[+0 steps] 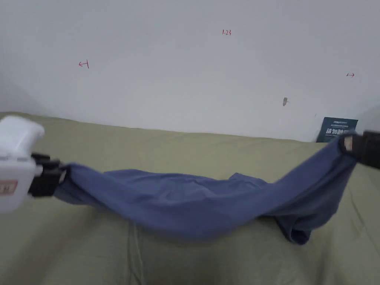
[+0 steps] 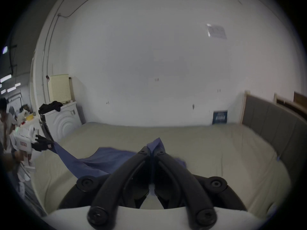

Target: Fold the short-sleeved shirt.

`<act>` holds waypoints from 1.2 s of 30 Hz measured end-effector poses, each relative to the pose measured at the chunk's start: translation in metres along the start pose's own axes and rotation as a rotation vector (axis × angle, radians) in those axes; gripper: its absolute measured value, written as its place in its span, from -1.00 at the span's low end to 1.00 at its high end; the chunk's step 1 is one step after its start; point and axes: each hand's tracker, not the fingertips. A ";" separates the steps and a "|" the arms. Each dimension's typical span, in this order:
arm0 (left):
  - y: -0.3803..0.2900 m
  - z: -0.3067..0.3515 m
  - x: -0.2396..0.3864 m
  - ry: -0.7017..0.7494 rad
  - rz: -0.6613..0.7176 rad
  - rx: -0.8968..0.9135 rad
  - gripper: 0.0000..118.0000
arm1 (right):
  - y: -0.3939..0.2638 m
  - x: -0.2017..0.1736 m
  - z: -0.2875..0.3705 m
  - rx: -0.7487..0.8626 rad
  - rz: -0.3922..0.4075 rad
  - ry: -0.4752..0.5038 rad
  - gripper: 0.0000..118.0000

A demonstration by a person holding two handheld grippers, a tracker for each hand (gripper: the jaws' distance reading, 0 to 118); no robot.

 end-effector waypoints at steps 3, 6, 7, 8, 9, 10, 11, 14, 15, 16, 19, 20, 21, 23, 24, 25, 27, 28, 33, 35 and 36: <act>-0.046 0.015 0.012 -0.047 0.026 -0.042 -0.88 | -0.039 0.001 0.026 -0.059 -0.026 0.011 -0.91; -0.076 0.031 0.021 -0.074 0.030 -0.072 -0.88 | -0.064 0.001 0.046 -0.079 -0.038 0.011 -0.91; -0.085 0.035 0.023 -0.085 0.012 -0.081 -0.88 | -0.072 0.002 0.053 -0.082 -0.049 0.013 -0.91; -0.095 0.041 0.026 -0.092 -0.009 -0.085 -0.88 | -0.079 0.003 0.058 -0.097 -0.069 0.023 -0.91; -0.100 0.046 0.028 -0.099 -0.025 -0.085 -0.88 | -0.083 0.004 0.064 -0.105 -0.071 0.018 -0.91; -0.106 0.051 0.029 -0.114 -0.053 -0.095 -0.88 | -0.087 0.006 0.068 -0.106 -0.078 0.014 -0.91; -0.111 0.056 0.030 -0.113 -0.066 -0.098 -0.88 | -0.090 0.008 0.073 -0.115 -0.086 0.019 -0.91; -0.121 0.068 0.028 -0.108 -0.072 -0.110 -0.88 | -0.100 0.014 0.086 -0.127 -0.084 0.000 -0.91; -0.125 0.072 0.027 -0.108 -0.054 -0.115 -0.88 | -0.105 0.018 0.090 -0.154 -0.125 0.008 -0.91; -0.129 0.075 0.027 -0.112 -0.034 -0.122 -0.88 | -0.110 0.018 0.094 -0.177 -0.136 0.000 -0.91; -0.142 0.082 0.027 -0.129 0.017 -0.147 -0.88 | -0.130 0.024 0.108 -0.221 -0.125 0.006 -0.90; -0.149 0.085 0.028 -0.155 0.030 -0.154 -0.88 | -0.139 0.024 0.112 -0.243 -0.120 0.008 -0.90; -0.154 0.085 0.029 -0.153 0.030 -0.160 -0.88 | -0.147 0.026 0.115 -0.269 -0.128 0.002 -0.90; -0.167 0.086 0.030 -0.164 0.036 -0.195 -0.88 | -0.164 0.028 0.118 -0.325 -0.163 -0.013 -0.89; -0.174 0.084 0.030 -0.158 0.052 -0.217 -0.88 | -0.173 0.032 0.119 -0.345 -0.185 -0.019 -0.88; -0.181 0.083 0.029 -0.159 0.072 -0.236 -0.88 | -0.180 0.036 0.118 -0.382 -0.216 -0.020 -0.88; -0.196 0.081 0.026 -0.146 0.094 -0.266 -0.88 | -0.197 0.043 0.118 -0.436 -0.260 -0.034 -0.85; -0.202 0.080 0.025 -0.132 0.102 -0.280 -0.88 | -0.201 0.046 0.118 -0.451 -0.282 -0.043 -0.70; -0.219 0.088 0.017 -0.097 0.195 -0.317 -0.87 | -0.216 0.063 0.134 -0.547 -0.348 -0.107 0.49; -0.217 0.097 0.018 -0.093 0.217 -0.292 -0.77 | -0.220 0.071 0.146 -0.576 -0.362 -0.157 0.50; -0.213 0.102 0.020 -0.077 0.239 -0.270 -0.67 | -0.220 0.074 0.157 -0.558 -0.370 -0.189 0.50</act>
